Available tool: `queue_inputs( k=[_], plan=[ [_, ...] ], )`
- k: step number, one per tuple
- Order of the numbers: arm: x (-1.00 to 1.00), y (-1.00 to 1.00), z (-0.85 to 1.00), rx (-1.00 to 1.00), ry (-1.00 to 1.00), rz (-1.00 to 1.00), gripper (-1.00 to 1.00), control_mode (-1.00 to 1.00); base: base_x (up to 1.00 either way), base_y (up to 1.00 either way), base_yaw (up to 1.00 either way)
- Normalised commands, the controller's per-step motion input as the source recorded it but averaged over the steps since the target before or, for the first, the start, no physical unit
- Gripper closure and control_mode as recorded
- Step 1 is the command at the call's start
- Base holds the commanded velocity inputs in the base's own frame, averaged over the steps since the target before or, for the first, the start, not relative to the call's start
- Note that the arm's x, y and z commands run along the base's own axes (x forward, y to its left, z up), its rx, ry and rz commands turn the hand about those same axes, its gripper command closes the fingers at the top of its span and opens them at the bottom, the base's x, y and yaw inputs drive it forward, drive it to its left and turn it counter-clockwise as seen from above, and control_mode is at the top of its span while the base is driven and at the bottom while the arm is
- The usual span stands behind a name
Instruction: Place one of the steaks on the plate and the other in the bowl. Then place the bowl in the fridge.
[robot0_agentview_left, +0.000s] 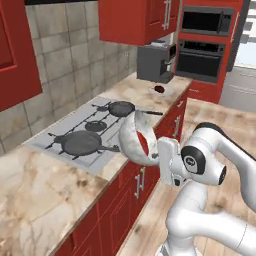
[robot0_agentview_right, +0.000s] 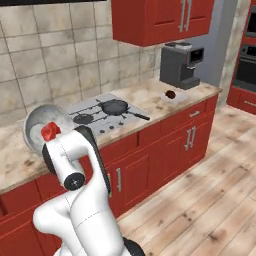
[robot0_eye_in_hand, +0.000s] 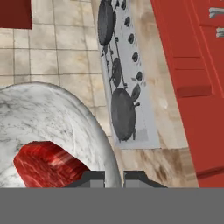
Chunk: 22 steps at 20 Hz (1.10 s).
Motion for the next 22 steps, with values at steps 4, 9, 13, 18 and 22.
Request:
queue_inputs(
  k=[4,9,13,18,22],
  plan=[
    [0.0,0.0,0.0,0.0,0.0,0.0,1.0,1.0,0.03,-0.08,-0.63],
    [0.0,0.0,0.0,0.0,0.0,0.0,1.0,1.0,0.16,-0.03,-0.63],
    [0.0,0.0,0.0,0.0,0.0,0.0,1.0,1.0,0.35,0.0,-0.62],
    [0.0,0.0,0.0,0.0,0.0,0.0,1.0,1.0,0.54,0.09,-0.56],
    [0.0,0.0,0.0,0.0,0.0,0.0,1.0,1.0,0.67,0.39,-0.51]
  ],
)
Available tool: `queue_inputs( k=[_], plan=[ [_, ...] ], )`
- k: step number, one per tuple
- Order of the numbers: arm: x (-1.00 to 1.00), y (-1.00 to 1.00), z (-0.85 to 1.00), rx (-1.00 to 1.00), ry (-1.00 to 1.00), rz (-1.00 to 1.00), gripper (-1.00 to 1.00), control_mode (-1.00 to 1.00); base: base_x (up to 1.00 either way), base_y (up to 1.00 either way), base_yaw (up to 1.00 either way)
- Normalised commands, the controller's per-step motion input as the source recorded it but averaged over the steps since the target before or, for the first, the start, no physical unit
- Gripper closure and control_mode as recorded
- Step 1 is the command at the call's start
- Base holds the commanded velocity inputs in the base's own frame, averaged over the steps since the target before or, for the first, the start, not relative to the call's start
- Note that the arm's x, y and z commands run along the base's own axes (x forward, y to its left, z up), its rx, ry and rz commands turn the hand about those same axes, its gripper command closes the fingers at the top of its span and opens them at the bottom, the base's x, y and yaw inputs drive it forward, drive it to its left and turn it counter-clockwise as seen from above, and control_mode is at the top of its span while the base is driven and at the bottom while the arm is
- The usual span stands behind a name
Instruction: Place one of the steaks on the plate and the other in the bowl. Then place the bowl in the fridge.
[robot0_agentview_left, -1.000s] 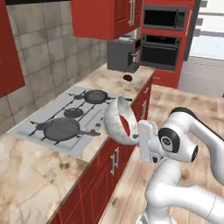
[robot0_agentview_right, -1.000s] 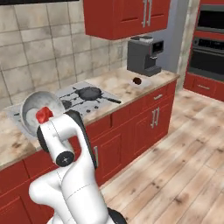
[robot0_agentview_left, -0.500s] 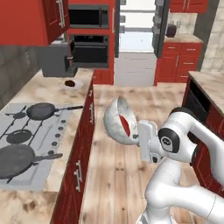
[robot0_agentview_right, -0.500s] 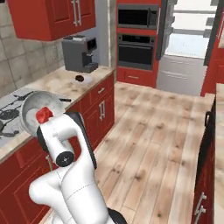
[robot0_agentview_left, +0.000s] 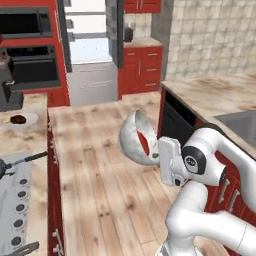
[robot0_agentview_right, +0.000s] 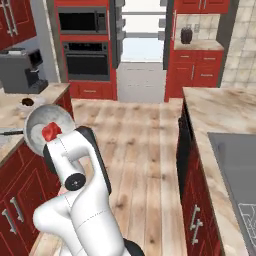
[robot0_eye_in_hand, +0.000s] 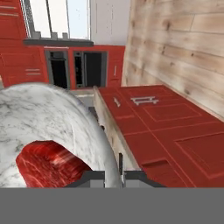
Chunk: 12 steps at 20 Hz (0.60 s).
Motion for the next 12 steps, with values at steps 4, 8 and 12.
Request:
queue_inputs(
  k=[4,8,12],
  plan=[
    [0.0,0.0,0.0,0.0,0.0,0.0,1.0,1.0,0.75,0.52,-0.49],
    [0.0,0.0,0.0,0.0,0.0,0.0,1.0,1.0,0.8,0.74,-0.44],
    [0.0,0.0,0.0,0.0,0.0,0.0,1.0,1.0,0.77,0.91,-0.37]
  ],
)
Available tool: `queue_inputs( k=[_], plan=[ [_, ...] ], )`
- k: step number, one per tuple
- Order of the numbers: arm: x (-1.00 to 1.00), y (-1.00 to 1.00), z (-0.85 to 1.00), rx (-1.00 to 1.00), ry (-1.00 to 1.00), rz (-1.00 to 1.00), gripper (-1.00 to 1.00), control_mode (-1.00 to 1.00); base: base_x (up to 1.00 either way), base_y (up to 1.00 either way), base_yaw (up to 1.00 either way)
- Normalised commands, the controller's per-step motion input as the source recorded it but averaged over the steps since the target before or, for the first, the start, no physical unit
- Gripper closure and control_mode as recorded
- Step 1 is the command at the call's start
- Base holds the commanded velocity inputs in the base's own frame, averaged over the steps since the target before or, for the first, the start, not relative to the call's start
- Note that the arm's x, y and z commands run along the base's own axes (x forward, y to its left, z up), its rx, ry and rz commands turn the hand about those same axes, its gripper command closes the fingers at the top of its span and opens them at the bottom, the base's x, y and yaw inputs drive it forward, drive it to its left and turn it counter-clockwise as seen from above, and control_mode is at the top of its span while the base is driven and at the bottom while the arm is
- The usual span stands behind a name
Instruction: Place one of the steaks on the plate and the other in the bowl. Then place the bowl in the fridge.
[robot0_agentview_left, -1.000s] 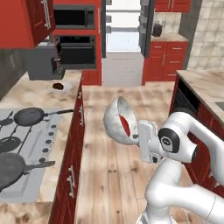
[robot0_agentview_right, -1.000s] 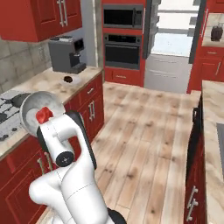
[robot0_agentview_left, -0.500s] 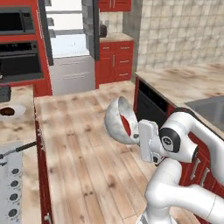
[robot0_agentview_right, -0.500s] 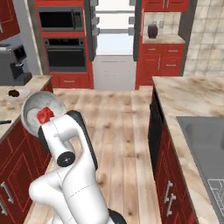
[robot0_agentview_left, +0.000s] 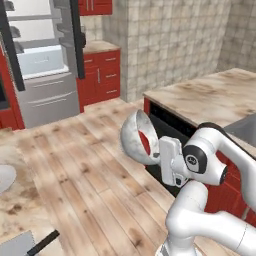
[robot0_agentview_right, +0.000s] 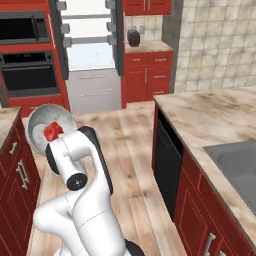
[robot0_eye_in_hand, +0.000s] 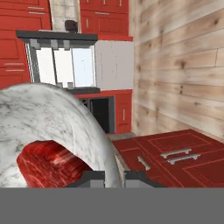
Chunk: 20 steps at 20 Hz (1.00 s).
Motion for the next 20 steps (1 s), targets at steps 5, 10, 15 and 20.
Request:
queue_inputs(
  k=[5,10,15,20],
  plan=[
    [0.0,0.0,0.0,0.0,0.0,0.0,1.0,1.0,0.7,0.91,-0.35],
    [0.0,0.0,0.0,0.0,0.0,0.0,1.0,1.0,0.64,0.6,-0.34],
    [0.0,0.0,0.0,0.0,0.0,0.0,1.0,1.0,0.82,0.7,-0.23],
    [0.0,0.0,0.0,0.0,0.0,0.0,1.0,1.0,0.96,0.65,-0.08]
  ],
)
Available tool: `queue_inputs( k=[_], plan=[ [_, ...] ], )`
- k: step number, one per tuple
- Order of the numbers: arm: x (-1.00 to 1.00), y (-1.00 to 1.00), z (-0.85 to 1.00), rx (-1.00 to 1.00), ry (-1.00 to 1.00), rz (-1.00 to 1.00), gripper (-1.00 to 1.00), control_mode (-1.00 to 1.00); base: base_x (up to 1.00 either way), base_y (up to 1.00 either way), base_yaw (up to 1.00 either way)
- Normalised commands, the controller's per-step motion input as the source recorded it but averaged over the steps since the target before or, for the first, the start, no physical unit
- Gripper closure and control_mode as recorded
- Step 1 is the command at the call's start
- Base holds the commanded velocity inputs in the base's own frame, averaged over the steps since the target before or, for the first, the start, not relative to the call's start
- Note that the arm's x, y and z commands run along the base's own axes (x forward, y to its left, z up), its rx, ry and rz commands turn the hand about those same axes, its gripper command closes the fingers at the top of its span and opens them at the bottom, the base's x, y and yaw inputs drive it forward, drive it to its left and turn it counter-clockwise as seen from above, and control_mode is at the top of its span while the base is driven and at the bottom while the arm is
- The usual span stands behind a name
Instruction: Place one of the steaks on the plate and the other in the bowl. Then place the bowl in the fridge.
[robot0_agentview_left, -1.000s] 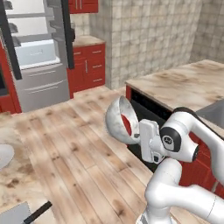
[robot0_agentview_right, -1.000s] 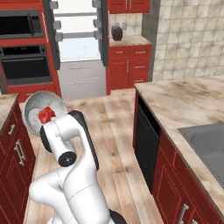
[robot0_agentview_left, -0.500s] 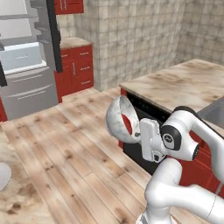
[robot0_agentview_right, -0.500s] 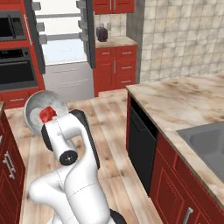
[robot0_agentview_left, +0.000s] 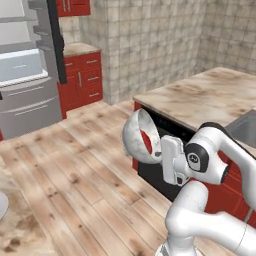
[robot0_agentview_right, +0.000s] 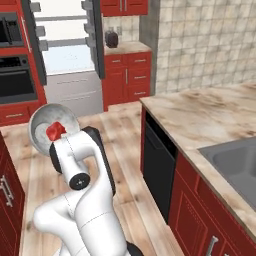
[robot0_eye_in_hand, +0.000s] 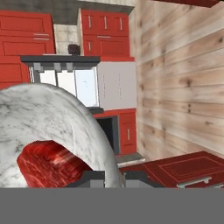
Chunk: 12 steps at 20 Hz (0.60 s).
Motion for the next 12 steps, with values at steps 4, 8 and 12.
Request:
queue_inputs(
  k=[4,8,12],
  plan=[
    [0.0,0.0,0.0,0.0,0.0,0.0,1.0,1.0,0.59,-0.05,-0.02],
    [0.0,0.0,0.0,0.0,0.0,0.0,1.0,1.0,0.47,-0.12,-0.02],
    [0.0,0.0,0.0,0.0,0.0,0.0,1.0,1.0,0.74,0.3,-0.05]
  ],
)
